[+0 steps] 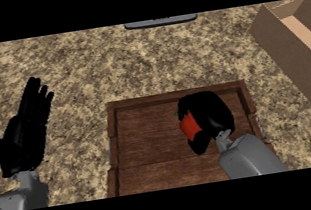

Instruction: Pick the bell pepper from the tray and place it in the cardboard box

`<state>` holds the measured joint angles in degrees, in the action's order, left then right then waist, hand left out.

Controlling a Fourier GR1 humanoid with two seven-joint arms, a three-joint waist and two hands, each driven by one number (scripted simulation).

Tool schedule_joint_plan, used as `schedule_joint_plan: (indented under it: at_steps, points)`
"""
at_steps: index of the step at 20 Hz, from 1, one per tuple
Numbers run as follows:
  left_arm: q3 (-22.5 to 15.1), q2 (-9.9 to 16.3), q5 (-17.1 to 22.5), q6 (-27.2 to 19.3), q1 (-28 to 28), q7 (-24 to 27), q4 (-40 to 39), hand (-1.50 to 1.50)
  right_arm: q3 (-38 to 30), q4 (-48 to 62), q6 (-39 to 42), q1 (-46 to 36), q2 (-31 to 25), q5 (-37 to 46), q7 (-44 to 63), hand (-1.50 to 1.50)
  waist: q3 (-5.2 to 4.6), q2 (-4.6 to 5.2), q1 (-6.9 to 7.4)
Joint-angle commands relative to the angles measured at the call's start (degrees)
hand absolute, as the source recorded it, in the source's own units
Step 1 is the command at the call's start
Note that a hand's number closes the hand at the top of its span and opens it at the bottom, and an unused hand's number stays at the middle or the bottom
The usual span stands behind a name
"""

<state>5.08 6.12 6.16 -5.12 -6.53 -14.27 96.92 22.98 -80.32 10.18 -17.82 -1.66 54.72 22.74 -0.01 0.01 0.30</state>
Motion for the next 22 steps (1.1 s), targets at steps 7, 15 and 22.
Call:
schedule_joint_plan:
  at_steps: [7,15,22]
  points:
    - [0.5,0.1,0.8,1.8,1.9,2.7,-0.2,0.0,4.7,-1.0,-2.6,-5.9,0.9,10.7,-1.0,1.5,0.0,-0.04,-0.06]
    - [0.0,-1.0,-0.2,0.4,-0.7,2.4,-3.1,0.0,7.1,-21.9,5.9,-6.8,1.6,9.6,8.6,1.5,0.0,-0.12,-0.45]
    - [0.1,0.0,-1.3,-0.5,-2.5,0.3,-2.1,0.0,-1.4,-29.1,0.2,-9.8,1.6,11.8,20.0,1.5,0.01,-0.1,-0.66]
